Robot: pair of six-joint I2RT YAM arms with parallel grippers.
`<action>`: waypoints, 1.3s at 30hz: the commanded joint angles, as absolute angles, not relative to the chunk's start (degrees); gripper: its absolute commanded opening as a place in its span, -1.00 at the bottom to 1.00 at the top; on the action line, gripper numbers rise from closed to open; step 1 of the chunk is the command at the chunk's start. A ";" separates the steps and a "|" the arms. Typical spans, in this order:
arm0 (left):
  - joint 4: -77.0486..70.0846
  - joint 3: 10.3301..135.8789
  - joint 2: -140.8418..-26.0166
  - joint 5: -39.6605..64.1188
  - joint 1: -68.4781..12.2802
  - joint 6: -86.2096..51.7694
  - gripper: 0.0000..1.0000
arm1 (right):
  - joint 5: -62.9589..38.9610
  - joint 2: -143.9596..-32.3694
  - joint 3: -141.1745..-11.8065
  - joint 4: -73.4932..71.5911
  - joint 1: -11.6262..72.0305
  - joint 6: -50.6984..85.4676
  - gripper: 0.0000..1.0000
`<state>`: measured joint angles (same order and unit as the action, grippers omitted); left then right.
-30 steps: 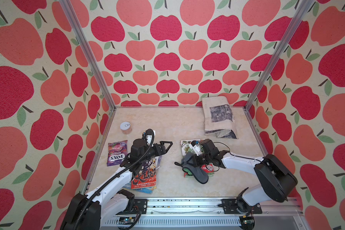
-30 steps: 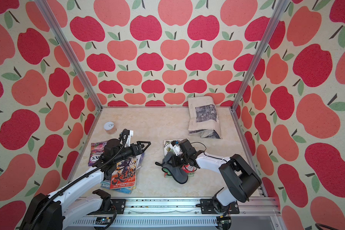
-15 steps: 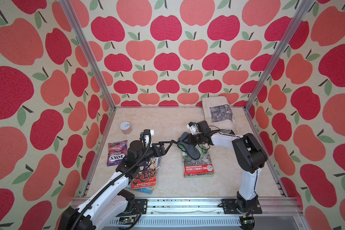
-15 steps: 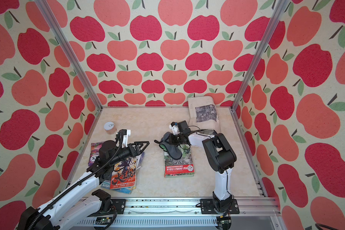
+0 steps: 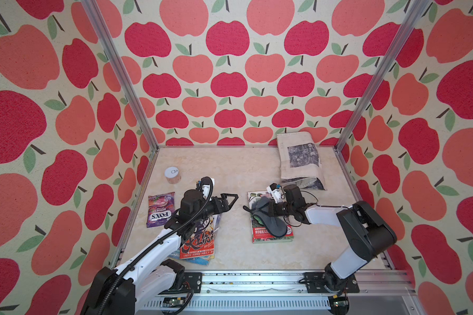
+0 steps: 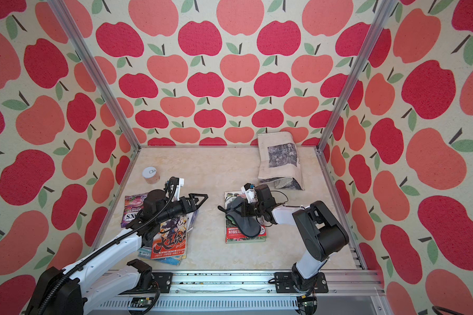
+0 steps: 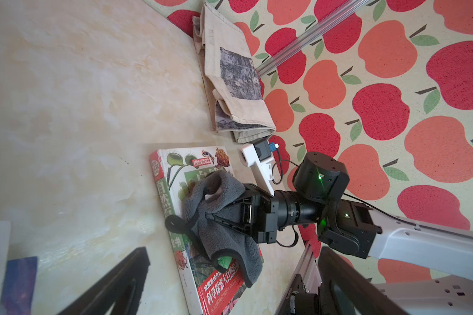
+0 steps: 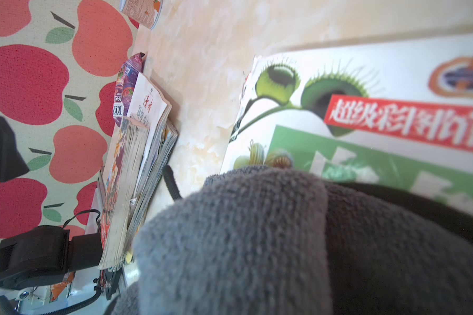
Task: Wipe the cover of the book
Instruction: Wipe the dirt from the cover of the book.
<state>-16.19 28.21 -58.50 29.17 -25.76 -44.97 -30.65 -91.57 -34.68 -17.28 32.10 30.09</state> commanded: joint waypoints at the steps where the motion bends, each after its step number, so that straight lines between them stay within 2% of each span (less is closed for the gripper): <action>1: -18.92 31.01 -59.03 30.25 -26.17 -44.12 0.99 | -22.58 -87.50 -31.56 -6.75 31.29 27.87 -1.00; 6: -18.43 32.44 -59.37 30.26 -26.49 -44.21 0.99 | -14.19 -86.19 -34.55 -3.81 27.94 26.18 -1.00; 13: -13.39 34.36 -57.81 29.46 -27.81 -43.00 0.99 | -12.54 -96.58 -44.82 -5.42 23.24 26.02 -1.00; 23: -9.20 34.02 -53.38 27.12 -28.21 -41.76 0.99 | -9.88 -107.82 -57.75 -5.41 34.87 27.83 -1.00; 29: -10.03 32.90 -53.06 26.72 -28.21 -41.75 0.99 | -9.77 -108.45 -56.29 -6.28 36.03 29.00 -1.00; 39: -15.53 32.38 -58.49 26.83 -29.47 -42.54 0.99 | -11.27 -100.08 -44.96 -7.35 24.48 28.99 -1.00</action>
<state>-12.38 32.67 -57.28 27.38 -28.73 -43.42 -13.82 -100.73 -48.62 -14.06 26.68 29.06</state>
